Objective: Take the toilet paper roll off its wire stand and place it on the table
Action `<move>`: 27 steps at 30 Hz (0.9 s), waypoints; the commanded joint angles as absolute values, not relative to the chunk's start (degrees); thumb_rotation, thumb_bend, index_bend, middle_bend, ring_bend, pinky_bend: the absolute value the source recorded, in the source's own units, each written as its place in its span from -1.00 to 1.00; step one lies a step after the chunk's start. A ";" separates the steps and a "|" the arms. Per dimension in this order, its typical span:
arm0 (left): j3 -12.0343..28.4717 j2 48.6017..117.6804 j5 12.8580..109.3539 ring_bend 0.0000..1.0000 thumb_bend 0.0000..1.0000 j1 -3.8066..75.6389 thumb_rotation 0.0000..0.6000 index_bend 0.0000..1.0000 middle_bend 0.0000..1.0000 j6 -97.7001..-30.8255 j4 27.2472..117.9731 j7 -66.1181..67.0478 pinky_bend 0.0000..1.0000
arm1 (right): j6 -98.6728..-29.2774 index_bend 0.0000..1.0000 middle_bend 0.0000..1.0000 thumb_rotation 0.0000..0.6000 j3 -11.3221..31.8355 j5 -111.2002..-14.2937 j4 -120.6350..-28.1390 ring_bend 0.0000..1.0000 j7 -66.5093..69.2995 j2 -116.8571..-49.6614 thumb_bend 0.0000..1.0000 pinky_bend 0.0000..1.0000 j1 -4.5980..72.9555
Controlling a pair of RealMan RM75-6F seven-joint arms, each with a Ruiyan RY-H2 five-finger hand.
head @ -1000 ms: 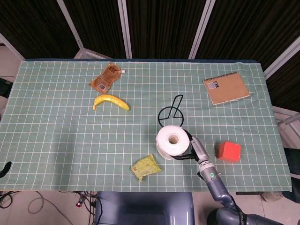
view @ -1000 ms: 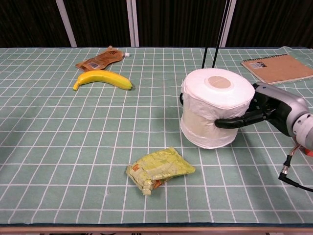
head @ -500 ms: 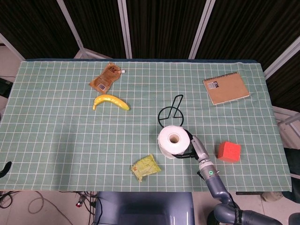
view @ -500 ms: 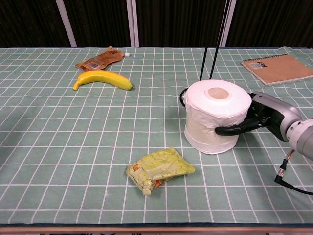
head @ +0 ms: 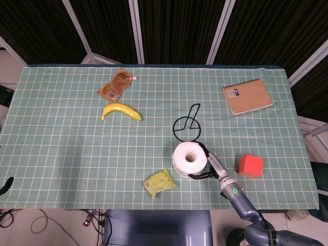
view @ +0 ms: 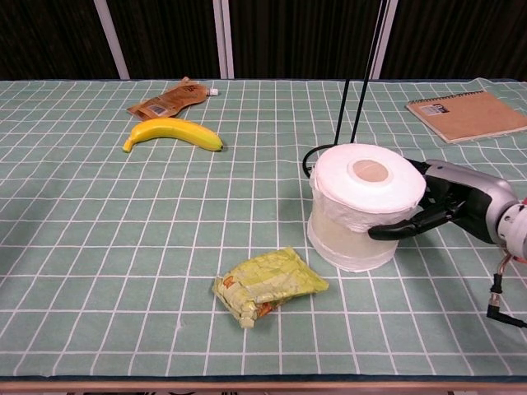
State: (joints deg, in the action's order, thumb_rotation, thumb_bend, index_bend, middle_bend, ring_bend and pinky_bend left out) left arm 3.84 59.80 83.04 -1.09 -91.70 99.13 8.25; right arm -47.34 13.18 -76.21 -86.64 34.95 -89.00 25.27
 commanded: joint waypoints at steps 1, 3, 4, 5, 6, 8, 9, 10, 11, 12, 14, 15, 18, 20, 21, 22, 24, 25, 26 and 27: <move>3.85 59.80 83.02 -1.00 -0.54 -1.08 1.00 -0.78 -1.00 -91.68 99.12 8.27 -1.00 | -48.11 -1.00 -1.00 1.00 12.65 -78.36 -87.60 -1.00 36.86 -86.89 -1.00 -1.00 25.24; 3.84 59.81 83.01 -1.00 -0.54 -1.06 1.00 -0.78 -1.00 -91.62 99.13 8.32 -1.00 | -49.41 -1.00 -1.00 1.00 12.68 -79.42 -88.59 -1.00 38.09 -85.17 -1.00 -1.00 24.71; 3.83 59.81 82.98 -1.00 -0.54 -1.06 1.00 -0.78 -1.00 -91.61 99.13 8.36 -1.00 | -50.32 -1.00 -1.00 1.00 12.70 -80.11 -89.41 -1.00 38.67 -83.91 -1.00 -1.00 24.30; 3.83 59.82 82.96 -1.00 -0.54 -1.06 1.00 -0.78 -1.00 -91.59 99.14 8.39 -1.00 | -51.41 -1.00 -1.00 1.00 12.72 -80.96 -90.37 -1.00 39.20 -82.47 -1.00 -1.00 23.83; 3.84 59.85 82.93 -1.00 -0.54 -1.05 1.00 -0.78 -1.00 -91.58 99.17 8.46 -1.00 | -53.28 -1.00 -1.00 1.00 12.71 -82.34 -91.92 -1.00 39.89 -80.16 -1.00 -1.00 23.00; 3.84 59.90 82.92 -1.00 -0.54 -1.04 1.00 -0.78 -1.00 -91.59 99.20 8.62 -1.00 | -56.82 -1.00 -1.00 1.00 12.76 -84.74 -94.14 -1.00 39.96 -76.39 -1.00 -1.00 21.50; 3.83 59.93 82.92 -1.00 -0.54 -1.03 1.00 -0.78 -1.00 -91.57 99.23 8.71 -1.00 | -58.65 -1.00 -1.00 1.00 12.63 -86.03 -95.22 -1.00 39.58 -74.30 -1.00 -1.00 20.64; 3.82 59.96 82.93 -1.00 -0.54 -1.02 1.00 -0.78 -1.00 -91.57 99.25 8.80 -1.00 | -60.69 -1.00 -1.00 1.00 12.53 -87.25 -96.22 -1.00 38.84 -72.11 -1.00 -1.00 19.65; 3.80 60.00 82.94 -1.00 -0.54 -1.03 1.00 -0.78 -1.00 -91.58 99.27 8.91 -1.00 | -62.73 -1.00 -1.00 1.00 12.47 -88.24 -97.08 -1.00 37.83 -70.01 -1.00 -1.00 18.61; 3.78 60.05 82.95 -1.00 -0.54 -1.03 1.00 -0.78 -1.00 -91.59 99.32 9.04 -1.00 | -66.00 -1.00 -1.00 1.00 12.48 -89.50 -97.79 -1.00 35.35 -67.06 -1.00 -1.00 16.95; 3.74 60.13 83.01 -1.00 -0.54 -1.03 1.00 -0.78 -1.00 -91.61 99.37 9.26 -1.00 | -70.51 -1.00 -1.00 1.00 12.56 -90.49 -97.72 -1.00 30.68 -64.24 -1.00 -1.00 14.63; 3.73 60.18 83.07 -1.00 -0.54 -1.02 1.00 -0.78 -1.00 -91.63 99.38 9.37 -1.00 | -73.04 -1.00 -1.00 1.00 12.62 -90.80 -97.33 -1.00 27.67 -63.32 -1.00 -1.00 13.32; 3.58 60.38 83.36 -1.00 -0.54 -0.95 1.00 -0.78 -1.00 -91.57 99.43 9.77 -1.00 | -79.81 -1.00 -1.00 1.00 11.31 -92.72 -96.25 -1.00 18.73 -61.64 -1.00 -1.00 9.36; 3.43 60.46 83.65 -1.00 -0.54 -0.86 1.00 -0.78 -1.00 -91.42 99.45 9.91 -1.00 | -82.97 -1.00 -1.00 1.00 9.42 -95.49 -95.00 -1.00 14.60 -61.40 -1.00 -1.00 7.36; 3.39 60.50 83.78 -1.00 -0.54 -0.82 1.00 -0.78 -1.00 -91.40 99.42 9.92 -1.00 | -84.22 -1.00 -1.00 1.00 8.29 -97.00 -93.77 -1.00 11.68 -61.37 -1.00 -1.00 6.39; 3.36 60.56 83.89 -1.00 -0.54 -0.80 1.00 -0.78 -1.00 -91.40 99.35 9.96 -1.00 | -85.96 -1.00 -1.00 1.00 7.09 -98.73 -92.16 -1.00 7.88 -61.72 -1.00 -1.00 5.19; 3.31 60.61 83.89 -1.00 -0.54 -0.78 1.00 -0.78 -1.00 -91.30 99.30 10.00 -1.00 | -87.41 -1.00 -1.00 1.00 5.95 -99.85 -90.48 -1.00 3.98 -62.36 -1.00 -1.00 3.99; 3.29 60.61 83.87 -1.00 -0.54 -0.77 1.00 -0.78 -1.00 -91.24 99.30 10.00 -1.00 | -88.02 -1.00 -1.00 1.00 5.62 -99.96 -89.82 -1.00 2.39 -62.74 -1.00 -1.00 3.47; 3.26 60.61 83.90 -1.00 -0.54 -0.77 1.00 -0.78 -1.00 -91.22 99.29 10.00 -1.00 | -88.77 -1.00 -1.00 1.00 5.59 -99.85 -89.12 -1.00 1.11 -63.29 -1.00 -1.00 3.04; 3.24 60.61 83.96 -1.00 -0.54 -0.77 1.00 -0.78 -1.00 -91.26 99.28 9.98 -1.00 | -89.43 -1.00 -1.00 1.00 5.70 -99.60 -88.47 -1.00 0.32 -63.91 -1.00 -1.00 2.76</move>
State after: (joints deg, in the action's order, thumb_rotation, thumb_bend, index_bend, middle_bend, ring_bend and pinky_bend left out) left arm 3.25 60.61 83.95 -0.77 -91.25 99.28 9.99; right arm -85.59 7.57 -97.53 -91.58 5.07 -63.10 5.75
